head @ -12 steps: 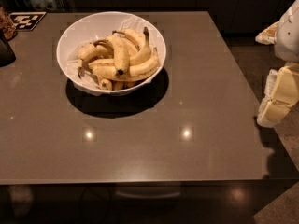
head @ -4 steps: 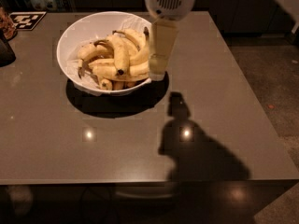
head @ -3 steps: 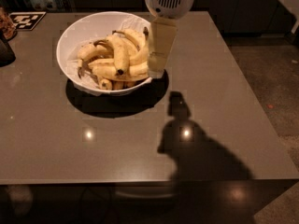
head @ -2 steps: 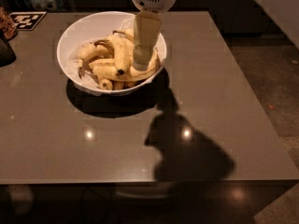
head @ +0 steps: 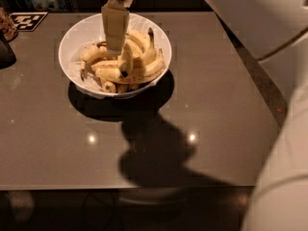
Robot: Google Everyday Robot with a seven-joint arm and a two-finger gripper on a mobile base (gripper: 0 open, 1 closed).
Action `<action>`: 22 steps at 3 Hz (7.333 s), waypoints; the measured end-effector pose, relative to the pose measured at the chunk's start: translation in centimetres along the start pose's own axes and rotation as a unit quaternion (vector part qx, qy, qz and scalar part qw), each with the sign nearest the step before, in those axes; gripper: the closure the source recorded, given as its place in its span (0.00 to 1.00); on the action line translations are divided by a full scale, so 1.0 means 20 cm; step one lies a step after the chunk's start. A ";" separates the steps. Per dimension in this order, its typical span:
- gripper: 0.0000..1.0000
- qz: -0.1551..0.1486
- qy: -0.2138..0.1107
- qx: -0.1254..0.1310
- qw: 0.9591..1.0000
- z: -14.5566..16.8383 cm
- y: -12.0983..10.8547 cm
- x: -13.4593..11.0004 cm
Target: Pick banana from white bowl
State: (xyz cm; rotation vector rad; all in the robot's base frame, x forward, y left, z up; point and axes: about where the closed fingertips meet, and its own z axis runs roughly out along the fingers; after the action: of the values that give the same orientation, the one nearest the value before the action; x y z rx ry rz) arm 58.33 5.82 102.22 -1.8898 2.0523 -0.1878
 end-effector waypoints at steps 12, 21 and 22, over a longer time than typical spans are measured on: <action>0.42 0.231 -0.054 -0.198 0.951 0.52 -0.07 -0.05; 1.00 0.102 -0.225 -0.131 0.960 0.02 0.20 0.24; 1.00 0.102 -0.244 -0.130 0.956 -0.03 0.28 0.34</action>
Offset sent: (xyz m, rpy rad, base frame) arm -0.0036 -0.0130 -0.0385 -0.0303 0.3624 -0.0996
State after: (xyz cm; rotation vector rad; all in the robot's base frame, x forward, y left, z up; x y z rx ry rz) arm 52.50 -0.32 99.87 -1.6264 1.9653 0.5706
